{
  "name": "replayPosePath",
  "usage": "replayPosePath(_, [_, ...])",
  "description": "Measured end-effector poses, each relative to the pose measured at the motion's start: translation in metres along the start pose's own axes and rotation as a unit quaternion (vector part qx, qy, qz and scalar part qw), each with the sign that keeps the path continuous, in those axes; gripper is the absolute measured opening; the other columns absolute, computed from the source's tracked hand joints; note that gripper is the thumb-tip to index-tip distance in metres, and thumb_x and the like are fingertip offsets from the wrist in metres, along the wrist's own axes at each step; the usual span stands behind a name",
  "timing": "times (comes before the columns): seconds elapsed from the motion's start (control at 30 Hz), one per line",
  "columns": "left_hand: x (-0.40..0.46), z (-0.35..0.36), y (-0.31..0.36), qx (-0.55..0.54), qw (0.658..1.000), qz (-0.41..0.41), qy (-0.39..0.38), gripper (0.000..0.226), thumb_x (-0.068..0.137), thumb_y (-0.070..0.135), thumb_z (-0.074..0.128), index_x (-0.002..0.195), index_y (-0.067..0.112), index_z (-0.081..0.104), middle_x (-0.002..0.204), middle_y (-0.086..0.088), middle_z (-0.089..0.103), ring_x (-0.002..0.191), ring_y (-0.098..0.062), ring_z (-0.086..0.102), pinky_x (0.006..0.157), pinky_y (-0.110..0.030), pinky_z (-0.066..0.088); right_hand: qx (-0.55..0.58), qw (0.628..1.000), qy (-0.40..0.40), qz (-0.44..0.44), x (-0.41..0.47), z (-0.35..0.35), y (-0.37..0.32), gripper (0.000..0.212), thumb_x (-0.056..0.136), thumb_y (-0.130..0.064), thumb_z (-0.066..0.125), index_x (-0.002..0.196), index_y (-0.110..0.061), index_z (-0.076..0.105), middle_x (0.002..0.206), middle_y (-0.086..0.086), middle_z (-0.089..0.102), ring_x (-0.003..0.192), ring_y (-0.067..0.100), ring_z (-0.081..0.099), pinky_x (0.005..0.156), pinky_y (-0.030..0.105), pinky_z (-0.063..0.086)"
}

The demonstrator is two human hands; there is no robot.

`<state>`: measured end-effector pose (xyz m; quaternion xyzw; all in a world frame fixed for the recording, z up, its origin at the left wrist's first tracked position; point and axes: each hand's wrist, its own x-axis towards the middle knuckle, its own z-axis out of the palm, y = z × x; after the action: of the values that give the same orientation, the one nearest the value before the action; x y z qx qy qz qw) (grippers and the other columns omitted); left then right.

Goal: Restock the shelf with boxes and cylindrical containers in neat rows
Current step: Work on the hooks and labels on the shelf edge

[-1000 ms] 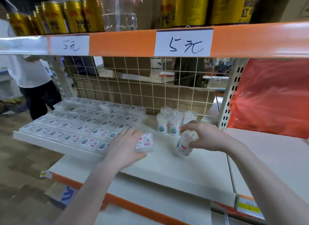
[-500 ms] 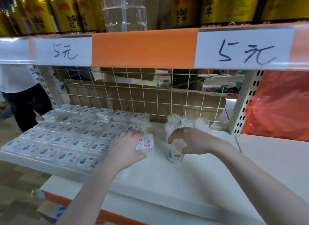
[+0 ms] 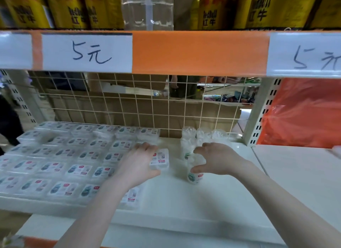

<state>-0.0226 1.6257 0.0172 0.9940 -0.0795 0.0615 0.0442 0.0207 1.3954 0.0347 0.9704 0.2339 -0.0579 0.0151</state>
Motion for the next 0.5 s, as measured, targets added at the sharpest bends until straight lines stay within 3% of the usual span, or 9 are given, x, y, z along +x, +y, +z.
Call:
replayPosePath(0.17, [0.000,-0.001,-0.010,-0.004,1.000,0.011,-0.008,0.067,0.082,0.048,0.058,0.142,0.029,0.033,0.143,0.005,0.038,0.130,-0.018,0.035,0.103,-0.033,0.037,0.043,0.999,-0.010,0.005,0.002,-0.002,-0.008,0.055,0.080,-0.046,0.059,0.131,-0.029,0.045,0.121,0.001,0.049,0.110,0.021,0.048,0.085,0.030,0.043])
replayPosePath(0.37, [-0.003,-0.002,-0.022,-0.008,1.000,0.021,-0.006,0.067,0.082,0.047,0.058,0.142,0.029,0.033,0.143,0.005,0.039,0.129,-0.017,0.038,0.104,-0.030,0.033,0.090,0.996,0.003,-0.017,0.012,-0.002,-0.017,0.056,0.083,-0.027,0.057,0.137,-0.031,0.040,0.126,-0.002,0.043,0.110,0.017,0.045,0.076,0.023,0.035])
replayPosePath(0.5, [-0.002,-0.002,-0.026,-0.016,1.000,0.023,-0.007,0.069,0.082,0.046,0.059,0.143,0.030,0.032,0.145,0.004,0.037,0.131,-0.017,0.035,0.104,-0.029,0.031,0.121,0.993,0.011,-0.010,0.017,0.001,-0.015,0.054,0.082,-0.026,0.057,0.134,-0.034,0.042,0.128,-0.005,0.042,0.109,0.015,0.046,0.084,0.027,0.043])
